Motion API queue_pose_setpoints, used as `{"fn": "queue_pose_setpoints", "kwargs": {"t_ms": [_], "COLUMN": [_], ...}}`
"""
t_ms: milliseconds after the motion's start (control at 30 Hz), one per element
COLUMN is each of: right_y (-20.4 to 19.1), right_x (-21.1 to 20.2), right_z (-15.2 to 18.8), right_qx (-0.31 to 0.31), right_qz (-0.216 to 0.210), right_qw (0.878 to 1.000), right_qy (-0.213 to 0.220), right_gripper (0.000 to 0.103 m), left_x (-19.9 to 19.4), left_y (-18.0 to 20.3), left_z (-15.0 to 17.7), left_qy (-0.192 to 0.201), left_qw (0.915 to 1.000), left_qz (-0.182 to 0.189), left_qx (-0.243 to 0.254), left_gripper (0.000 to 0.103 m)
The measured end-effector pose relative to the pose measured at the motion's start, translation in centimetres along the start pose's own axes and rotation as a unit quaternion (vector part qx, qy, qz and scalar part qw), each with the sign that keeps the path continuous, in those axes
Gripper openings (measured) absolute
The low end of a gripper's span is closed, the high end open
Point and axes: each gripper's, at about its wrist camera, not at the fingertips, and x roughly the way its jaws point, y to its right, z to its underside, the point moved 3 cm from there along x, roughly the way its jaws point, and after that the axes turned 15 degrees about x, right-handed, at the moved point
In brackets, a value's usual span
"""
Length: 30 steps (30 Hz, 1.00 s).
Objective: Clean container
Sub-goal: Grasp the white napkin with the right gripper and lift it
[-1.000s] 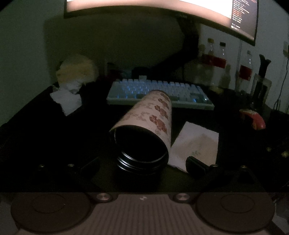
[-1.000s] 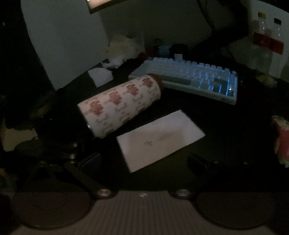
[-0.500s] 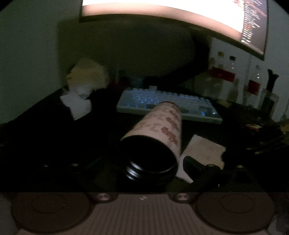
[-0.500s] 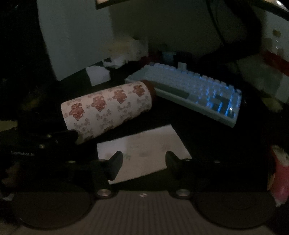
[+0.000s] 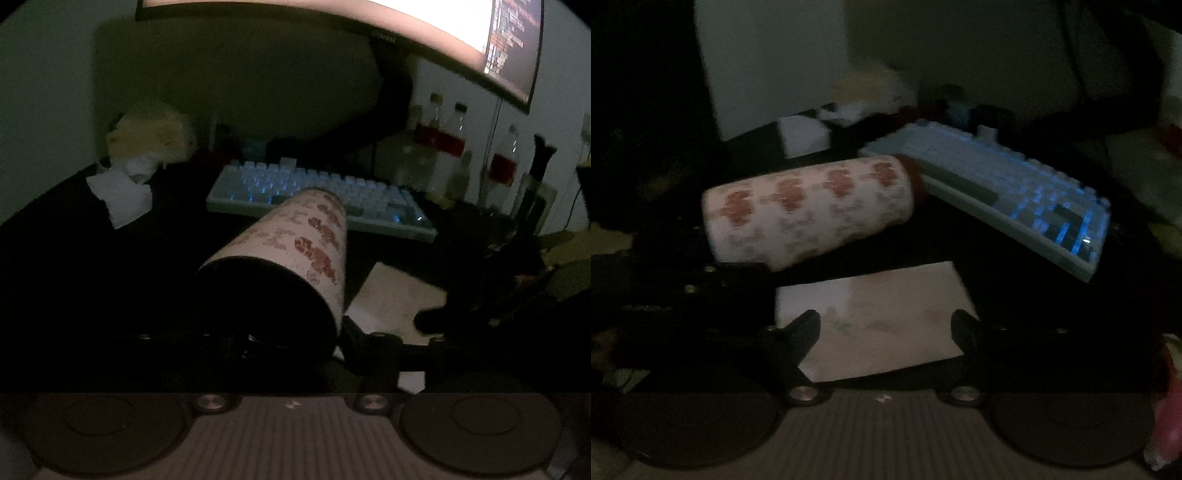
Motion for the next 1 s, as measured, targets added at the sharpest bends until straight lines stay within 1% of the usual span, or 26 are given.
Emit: {"fn": "queue_pose_setpoints", "kwargs": {"t_ms": [67, 133, 167, 233, 267, 300, 333, 367, 400, 467, 567, 667, 733, 800, 867, 933, 1000], "right_y": [0.3, 0.5, 0.6, 0.9, 1.1, 1.4, 1.3, 1.3, 1.3, 1.2, 1.0, 0.8, 0.8, 0.8, 0.7, 0.8, 1.2], "right_x": [0.6, 1.2, 1.5, 1.4, 1.3, 1.3, 1.3, 1.3, 1.3, 1.2, 0.7, -0.5, -1.8, -3.1, -4.6, -5.4, -5.6], "right_z": [0.2, 0.6, 0.8, 1.0, 1.1, 1.1, 1.1, 1.2, 1.2, 1.3, 1.2, 1.2, 1.1, 1.2, 1.4, 2.0, 2.9], "right_qx": [0.002, 0.004, 0.006, 0.016, 0.024, 0.033, 0.027, 0.014, 0.013, 0.013, 0.01, 0.017, 0.019, 0.025, 0.03, 0.028, 0.034], "right_qz": [-0.008, -0.011, -0.013, -0.015, -0.012, -0.008, 0.002, 0.008, 0.005, 0.001, 0.009, 0.002, 0.0, -0.001, -0.004, 0.009, 0.024], "right_qw": [1.0, 1.0, 0.999, 1.0, 1.0, 0.999, 1.0, 1.0, 1.0, 1.0, 1.0, 0.999, 0.999, 0.998, 0.998, 0.998, 0.998], "right_qy": [-0.012, -0.023, -0.029, -0.016, -0.008, 0.0, 0.006, 0.012, 0.014, 0.017, 0.021, 0.029, 0.038, 0.05, 0.06, 0.06, 0.053], "right_gripper": [0.078, 0.066, 0.066, 0.064, 0.061, 0.045, 0.022, 0.011, 0.006, 0.004, 0.004, 0.004, 0.004, 0.004, 0.004, 0.004, 0.004], "left_x": [0.2, 0.5, 0.7, 1.1, 1.2, 1.4, 1.6, 1.8, 2.0, 2.2, 2.1, 1.9, 1.4, 0.9, 0.1, -0.8, -1.7], "left_y": [-0.1, -0.2, -0.3, -0.7, -0.9, -1.1, -1.2, -1.3, -1.4, -1.5, -1.5, -1.9, -2.3, -2.7, -2.6, -2.3, -1.5], "left_z": [0.0, 0.1, 0.2, 0.3, 0.4, 0.5, 0.6, 0.6, 0.7, 0.8, 0.9, 0.8, 0.9, 1.1, 1.6, 2.1, 2.3], "left_qy": [0.01, 0.022, 0.026, 0.035, 0.041, 0.046, 0.05, 0.054, 0.058, 0.071, 0.082, 0.08, 0.083, 0.086, 0.091, 0.099, 0.109], "left_qw": [0.9999, 0.9997, 0.9996, 0.9993, 0.9991, 0.9988, 0.9985, 0.9982, 0.9979, 0.9969, 0.996, 0.9957, 0.9942, 0.9912, 0.9863, 0.9797, 0.9754], "left_qz": [-0.003, -0.001, 0.003, 0.011, 0.013, 0.016, 0.02, 0.025, 0.03, 0.032, 0.031, 0.045, 0.068, 0.1, 0.137, 0.173, 0.187], "left_qx": [0.001, 0.011, 0.009, 0.002, -0.002, -0.005, -0.006, -0.006, -0.003, 0.007, 0.019, 0.014, 0.006, 0.002, 0.01, 0.024, 0.045], "left_gripper": [0.056, 0.056, 0.056, 0.054, 0.049, 0.046, 0.039, 0.03, 0.026, 0.017, 0.015, 0.014, 0.013, 0.013, 0.013, 0.013, 0.013]}}
